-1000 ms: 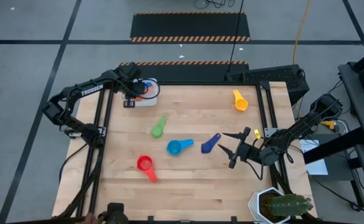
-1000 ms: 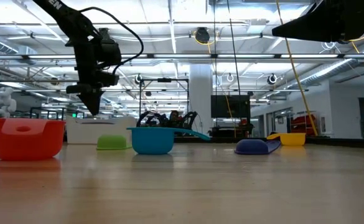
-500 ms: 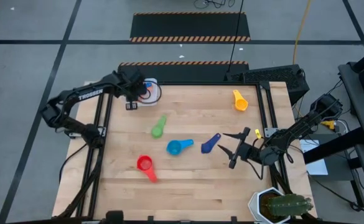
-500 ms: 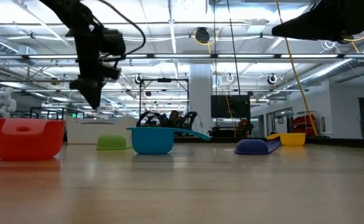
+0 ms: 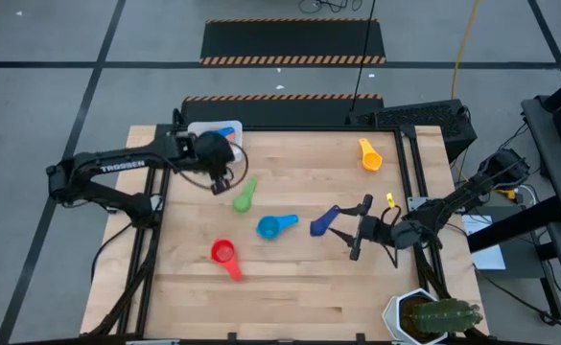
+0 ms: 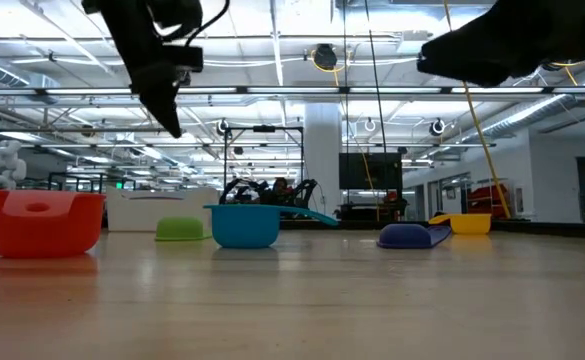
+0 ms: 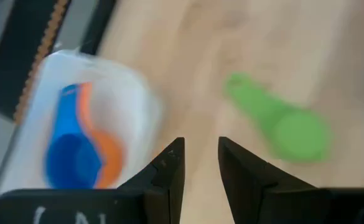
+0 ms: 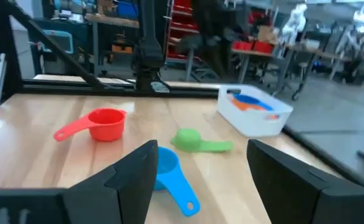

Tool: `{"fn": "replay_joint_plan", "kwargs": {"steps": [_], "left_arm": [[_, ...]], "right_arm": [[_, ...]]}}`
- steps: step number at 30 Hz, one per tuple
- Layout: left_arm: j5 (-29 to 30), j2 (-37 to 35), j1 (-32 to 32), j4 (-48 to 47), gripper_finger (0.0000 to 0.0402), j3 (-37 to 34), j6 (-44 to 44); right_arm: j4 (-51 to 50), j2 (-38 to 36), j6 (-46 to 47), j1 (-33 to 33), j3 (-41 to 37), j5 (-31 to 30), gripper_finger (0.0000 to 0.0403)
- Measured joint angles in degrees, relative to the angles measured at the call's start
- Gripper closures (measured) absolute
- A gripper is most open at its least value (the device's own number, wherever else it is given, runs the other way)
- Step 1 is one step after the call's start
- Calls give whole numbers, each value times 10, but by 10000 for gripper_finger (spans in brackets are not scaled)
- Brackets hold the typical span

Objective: Nest measuring cups in basket
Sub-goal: Stack the red measuring cup into the blue measuring cup

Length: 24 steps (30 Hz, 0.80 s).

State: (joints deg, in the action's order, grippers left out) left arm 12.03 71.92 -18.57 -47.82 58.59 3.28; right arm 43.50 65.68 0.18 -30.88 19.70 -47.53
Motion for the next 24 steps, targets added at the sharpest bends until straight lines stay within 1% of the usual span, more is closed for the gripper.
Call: {"fn": "replay_joint_plan", "kwargs": {"steps": [3,7,10,15,18,24], "left_arm": [[4,6,64,4,305,0,-49],[55,5,156,24,305,0,-104],[88,6,221,38,305,0,-126],[88,6,315,43,305,0,-159],[70,6,370,38,304,0,-185],[54,13,489,32,303,0,-221]], "right_arm": [[-1,25,39,11,0,15,163],[-3,60,76,20,6,31,163],[-3,86,82,24,24,45,163],[-10,125,78,34,64,91,163],[-40,141,77,43,87,119,163],[-47,163,73,47,100,147,163]]}}
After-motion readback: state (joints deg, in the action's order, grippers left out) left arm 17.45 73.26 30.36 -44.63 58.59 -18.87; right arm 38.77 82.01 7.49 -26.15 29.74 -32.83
